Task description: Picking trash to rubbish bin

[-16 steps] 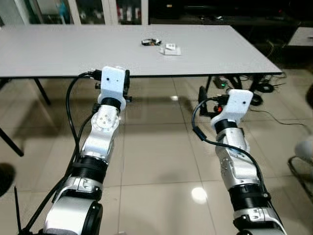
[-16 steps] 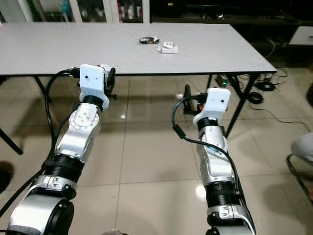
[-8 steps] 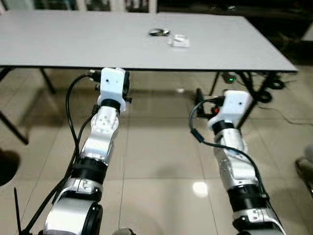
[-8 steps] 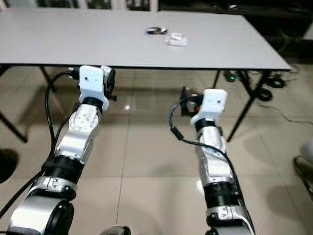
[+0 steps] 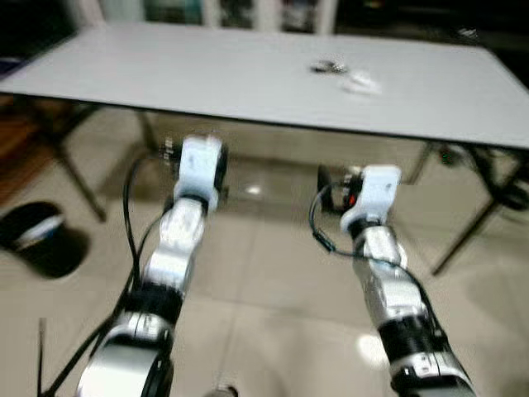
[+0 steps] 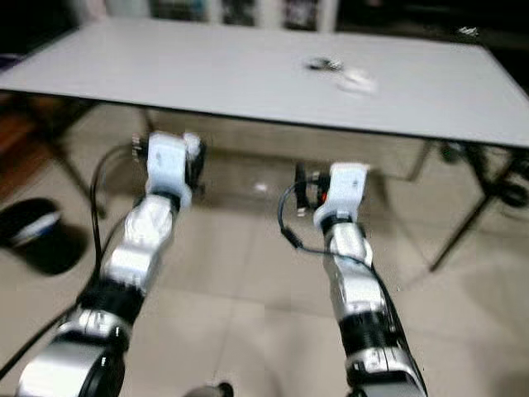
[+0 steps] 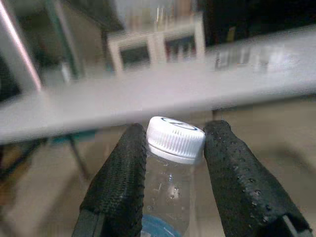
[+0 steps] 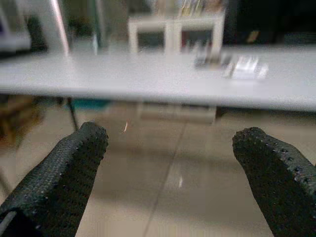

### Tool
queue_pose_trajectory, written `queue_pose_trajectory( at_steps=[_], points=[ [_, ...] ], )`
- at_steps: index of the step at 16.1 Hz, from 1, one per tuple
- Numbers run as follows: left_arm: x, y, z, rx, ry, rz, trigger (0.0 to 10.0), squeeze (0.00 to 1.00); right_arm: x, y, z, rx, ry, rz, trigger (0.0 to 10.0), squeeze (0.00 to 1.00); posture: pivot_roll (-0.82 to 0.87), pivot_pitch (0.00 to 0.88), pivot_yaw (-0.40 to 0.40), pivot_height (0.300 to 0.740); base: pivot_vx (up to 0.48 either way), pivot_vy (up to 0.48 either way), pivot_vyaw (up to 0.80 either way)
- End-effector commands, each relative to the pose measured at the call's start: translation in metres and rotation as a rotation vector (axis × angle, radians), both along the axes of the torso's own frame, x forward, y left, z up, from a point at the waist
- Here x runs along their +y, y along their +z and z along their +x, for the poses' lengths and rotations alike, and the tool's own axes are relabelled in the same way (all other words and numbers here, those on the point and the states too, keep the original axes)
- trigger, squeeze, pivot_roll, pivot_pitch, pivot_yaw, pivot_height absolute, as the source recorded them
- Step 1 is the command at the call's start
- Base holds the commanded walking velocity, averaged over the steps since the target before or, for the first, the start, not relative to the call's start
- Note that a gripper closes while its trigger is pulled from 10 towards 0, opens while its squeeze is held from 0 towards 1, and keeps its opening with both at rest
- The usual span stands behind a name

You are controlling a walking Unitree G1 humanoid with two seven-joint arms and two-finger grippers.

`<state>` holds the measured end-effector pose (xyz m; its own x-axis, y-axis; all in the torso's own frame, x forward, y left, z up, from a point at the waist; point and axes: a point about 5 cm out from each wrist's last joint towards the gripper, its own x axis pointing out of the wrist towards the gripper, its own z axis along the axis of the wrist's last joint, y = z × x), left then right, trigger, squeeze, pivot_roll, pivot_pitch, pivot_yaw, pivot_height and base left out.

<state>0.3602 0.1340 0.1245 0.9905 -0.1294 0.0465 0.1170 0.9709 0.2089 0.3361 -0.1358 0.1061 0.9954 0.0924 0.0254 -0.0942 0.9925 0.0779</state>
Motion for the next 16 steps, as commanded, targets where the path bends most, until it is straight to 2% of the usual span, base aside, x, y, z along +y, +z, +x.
queue_pose_trajectory(
  at_steps=[1, 3, 5, 8, 9, 10, 13, 16],
  points=[
    [0.006, -0.026, -0.008, 0.106, -0.011, 0.034, 10.0, 0.00, -0.004, -0.021, -0.006, 0.078, -0.001, -0.016, 10.0, 0.00, -0.03, 0.002, -0.018, 0.740, 0.000, 0.000, 0.80],
    [0.015, -0.065, -0.025, 0.262, -0.027, 0.118, 10.0, 0.00, -0.008, -0.067, -0.024, 0.271, 0.051, -0.060, 10.0, 0.00, -0.02, 0.009, -0.023, 0.740, 0.000, 0.000, 0.80],
    [0.022, -0.087, -0.037, 0.351, -0.025, 0.152, 10.0, 0.00, -0.012, -0.090, -0.036, 0.380, 0.065, -0.087, 10.0, 0.00, -0.03, 0.015, -0.024, 0.740, 0.000, 0.000, 0.80],
    [0.038, -0.135, -0.076, 0.573, -0.021, 0.225, 10.0, 0.00, -0.023, -0.132, -0.069, 0.594, 0.051, -0.119, 10.0, 0.00, -0.02, 0.021, -0.033, 0.740, 0.000, 0.000, 0.80],
    [0.041, -0.143, -0.084, 0.612, -0.016, 0.224, 10.0, 0.00, -0.025, -0.138, -0.076, 0.629, 0.047, -0.120, 10.0, 0.00, -0.02, 0.021, -0.033, 0.740, 0.000, 0.000, 0.80],
    [0.045, -0.155, -0.098, 0.676, -0.001, 0.198, 10.0, 0.00, -0.027, -0.148, -0.087, 0.684, 0.051, -0.123, 10.0, 0.00, -0.02, 0.025, -0.036, 0.740, 0.000, 0.000, 0.80],
    [0.049, -0.168, -0.113, 0.741, 0.020, 0.190, 10.0, 0.00, -0.028, -0.160, -0.102, 0.747, 0.053, -0.126, 10.0, 0.00, -0.02, 0.029, -0.045, 0.740, 0.000, 0.000, 0.72],
    [0.047, -0.174, -0.121, 0.775, 0.025, 0.173, 10.0, 0.00, -0.027, -0.164, -0.108, 0.767, 0.052, -0.118, 10.0, 0.00, -0.02, 0.032, -0.045, 0.740, 0.000, 0.000, 0.80]
  ],
)
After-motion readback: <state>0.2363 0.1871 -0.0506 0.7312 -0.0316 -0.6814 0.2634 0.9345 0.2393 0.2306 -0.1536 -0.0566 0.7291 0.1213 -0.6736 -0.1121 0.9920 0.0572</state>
